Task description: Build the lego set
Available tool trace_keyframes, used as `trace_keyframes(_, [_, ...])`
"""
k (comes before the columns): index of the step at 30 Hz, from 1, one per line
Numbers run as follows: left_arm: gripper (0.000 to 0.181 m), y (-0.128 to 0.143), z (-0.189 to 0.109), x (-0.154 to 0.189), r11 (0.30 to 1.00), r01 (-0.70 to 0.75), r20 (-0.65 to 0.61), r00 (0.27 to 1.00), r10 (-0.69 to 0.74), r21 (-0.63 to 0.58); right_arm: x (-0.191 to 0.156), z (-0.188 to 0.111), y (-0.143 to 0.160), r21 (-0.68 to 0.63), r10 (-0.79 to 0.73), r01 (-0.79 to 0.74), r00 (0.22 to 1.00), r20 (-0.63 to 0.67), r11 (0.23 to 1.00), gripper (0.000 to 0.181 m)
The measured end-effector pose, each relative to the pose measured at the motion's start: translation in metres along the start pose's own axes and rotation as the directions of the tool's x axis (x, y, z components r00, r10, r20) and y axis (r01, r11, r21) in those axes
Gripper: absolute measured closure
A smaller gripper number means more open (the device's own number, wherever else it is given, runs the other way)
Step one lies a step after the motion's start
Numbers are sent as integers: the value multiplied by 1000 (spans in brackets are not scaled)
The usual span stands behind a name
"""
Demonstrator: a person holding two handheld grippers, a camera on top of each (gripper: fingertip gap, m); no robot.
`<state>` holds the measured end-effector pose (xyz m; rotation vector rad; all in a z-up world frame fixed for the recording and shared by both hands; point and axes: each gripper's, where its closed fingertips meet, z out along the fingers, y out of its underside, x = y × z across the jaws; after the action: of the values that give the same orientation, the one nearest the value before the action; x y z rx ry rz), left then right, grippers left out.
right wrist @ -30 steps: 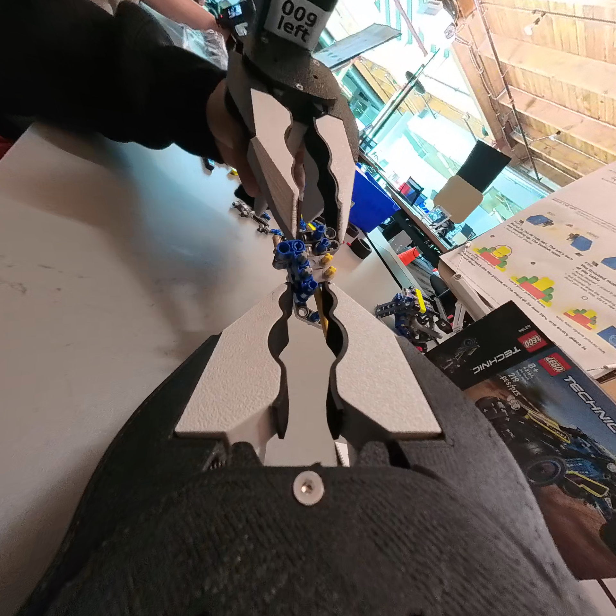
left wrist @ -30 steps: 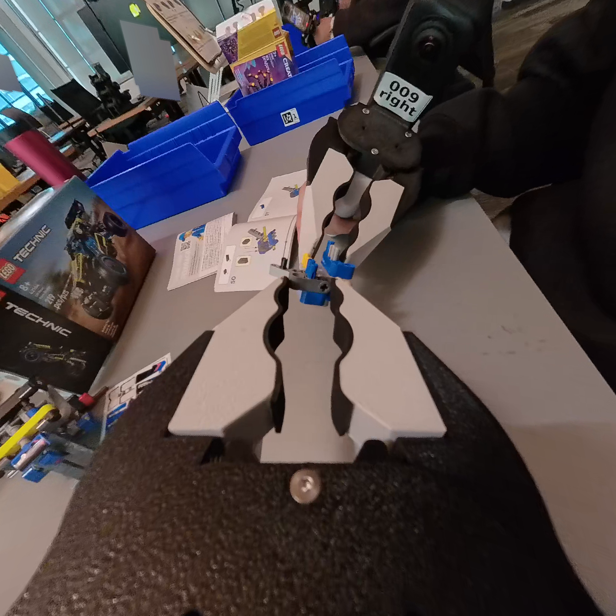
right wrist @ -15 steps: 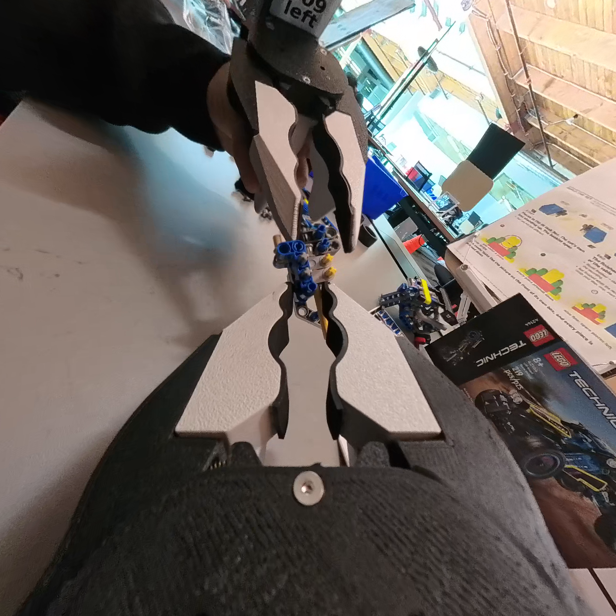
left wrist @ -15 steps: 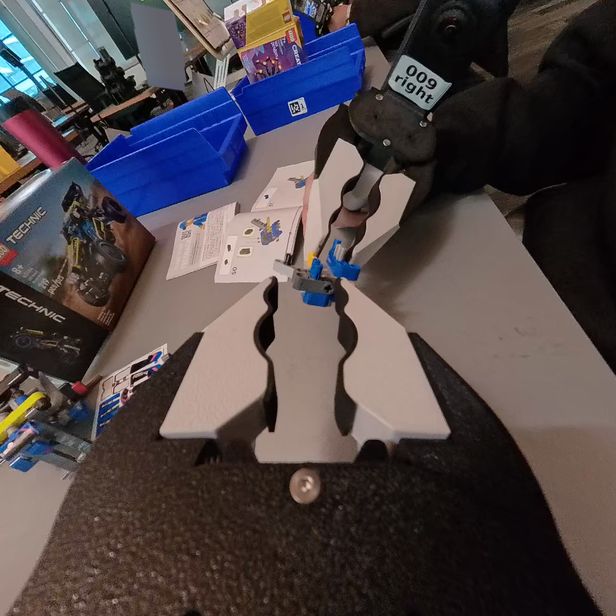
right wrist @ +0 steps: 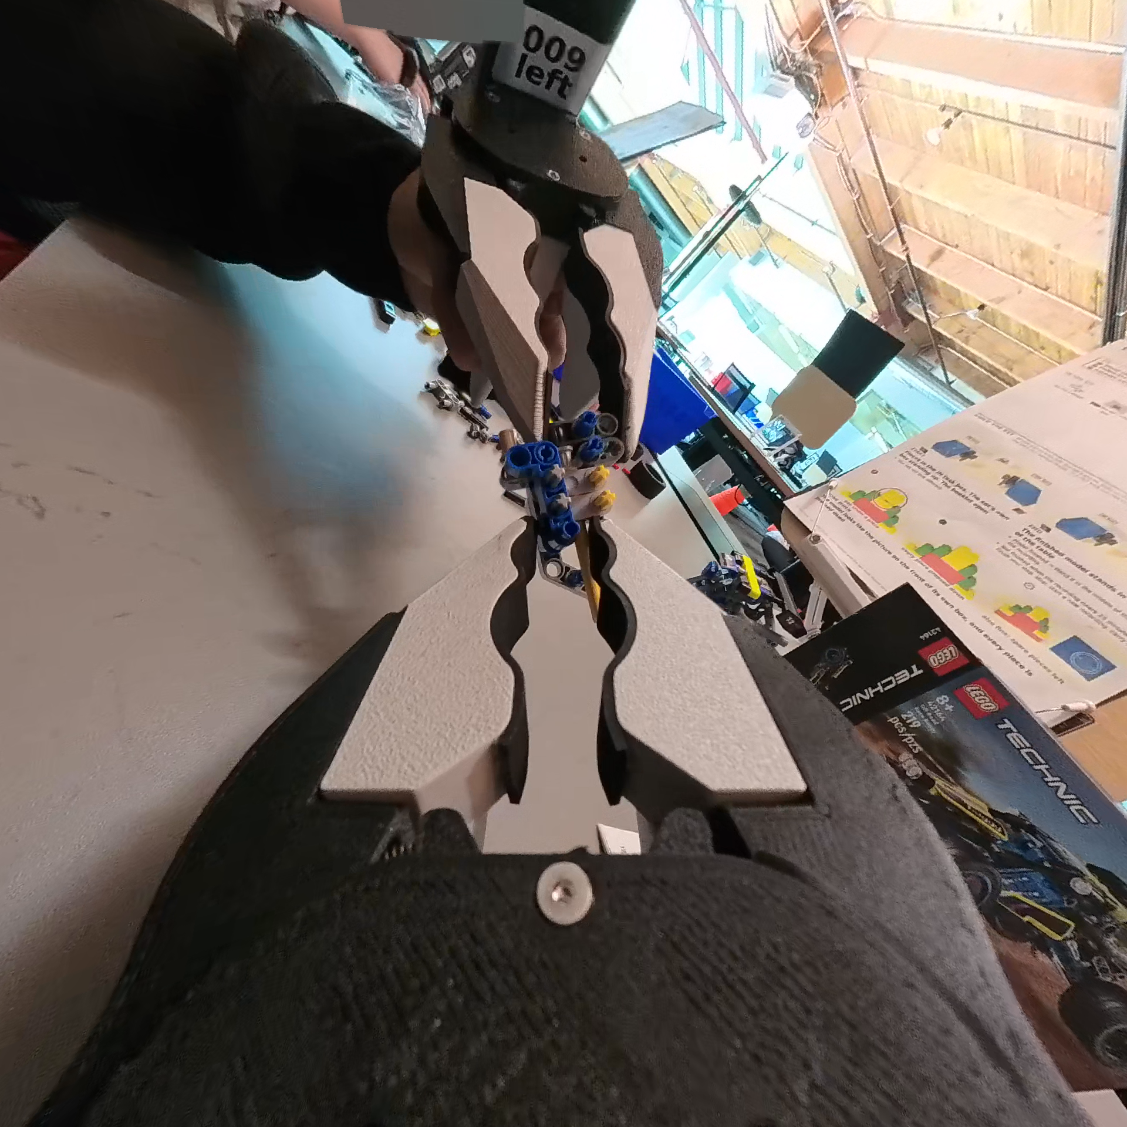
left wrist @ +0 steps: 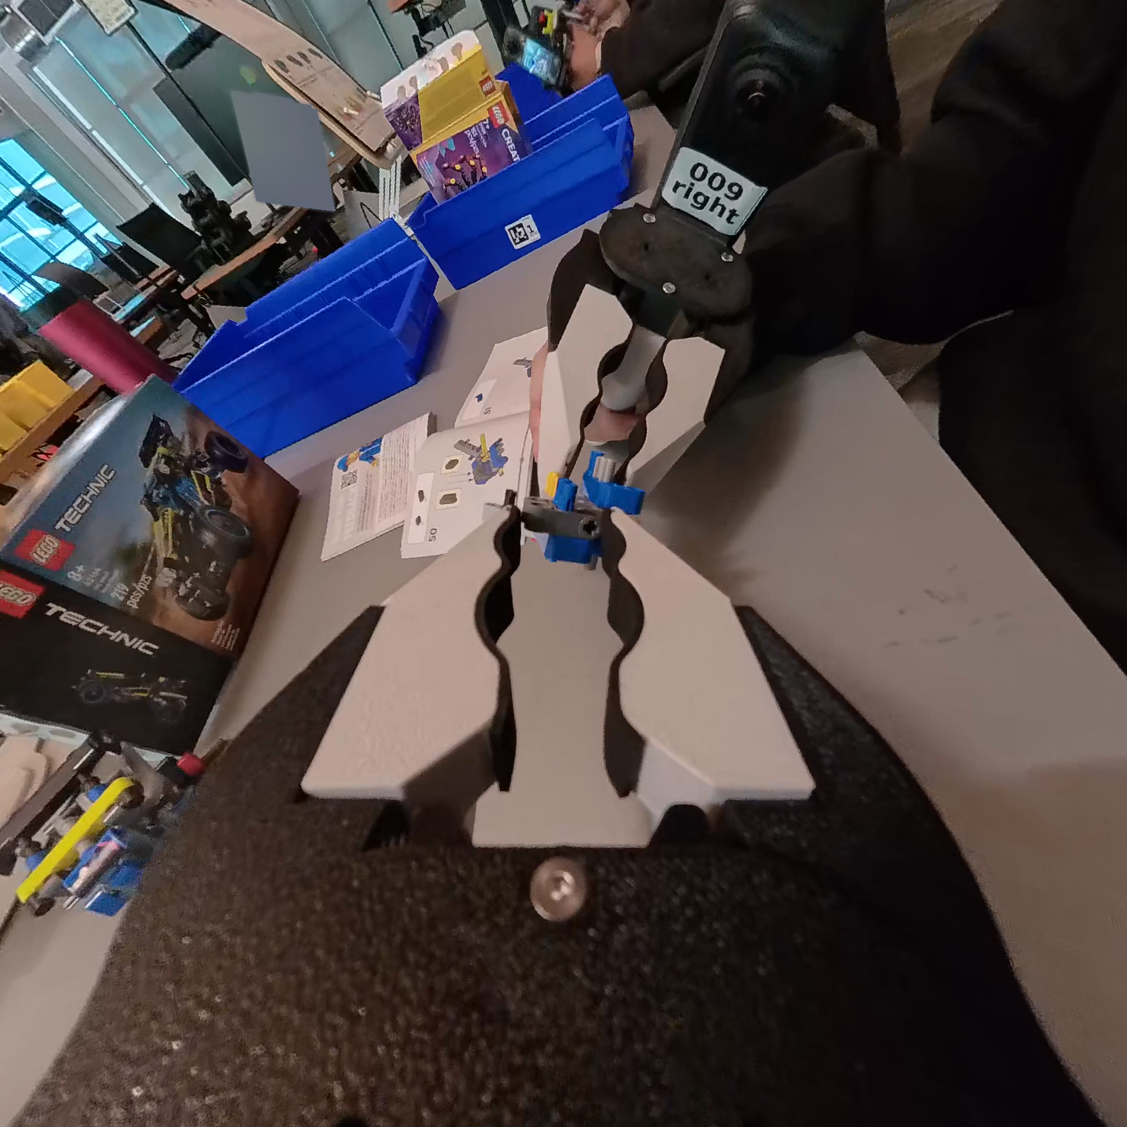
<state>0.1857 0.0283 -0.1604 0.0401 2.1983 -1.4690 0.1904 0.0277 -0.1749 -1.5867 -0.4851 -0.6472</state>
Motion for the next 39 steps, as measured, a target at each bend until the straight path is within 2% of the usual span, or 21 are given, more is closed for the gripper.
trace_keyframes(6, [158, 6, 1, -1, 998, -48, 22, 999, 49, -46, 0, 2, 6, -44, -22, 22, 1000, -9, 999, 166])
trace_keyframes(11, [153, 49, -4, -18, 974, 38, 94, 995, -18, -225, 5, 20, 37, -291, -51, 66, 997, 58, 955, 166])
trace_keyframes(15, [150, 66, -16, -32, 963, 108, 159, 985, -69, -246, 11, 47, 60, -448, 108, -44, 987, 118, 893, 166])
trace_keyframes(17, [149, 75, -27, -40, 952, 113, 200, 978, -57, -284, 4, 54, 71, -528, 226, -109, 961, 162, 842, 166])
trace_keyframes(19, [149, 82, -36, -46, 945, 130, 236, 970, -59, -300, 1, 59, 78, -569, 275, -138, 948, 162, 810, 166])
trace_keyframes(24, [150, 88, -42, -52, 946, 191, 272, 955, -118, -262, -2, 68, 76, -556, 330, -190, 930, 163, 809, 166])
trace_keyframes(27, [151, 90, -40, -52, 944, 202, 275, 953, -129, -260, -2, 68, 79, -548, 311, -180, 937, 157, 817, 162])
trace_keyframes(31, [151, 88, -38, -50, 947, 199, 272, 954, -129, -251, 4, 66, 76, -506, 308, -211, 944, 115, 836, 150])
trace_keyframes(34, [152, 84, -43, -54, 949, 209, 291, 947, -136, -235, 9, 63, 57, -428, 316, -241, 942, 114, 871, 137])
trace_keyframes(37, [153, 72, -62, -62, 953, 227, 344, 927, -148, -201, 17, 44, 47, -420, 312, -252, 947, 79, 872, 128])
trace_keyframes(39, [154, 70, -88, -71, 943, 255, 423, 894, -146, -213, 25, 19, 47, -440, 302, -257, 953, 33, 860, 129])
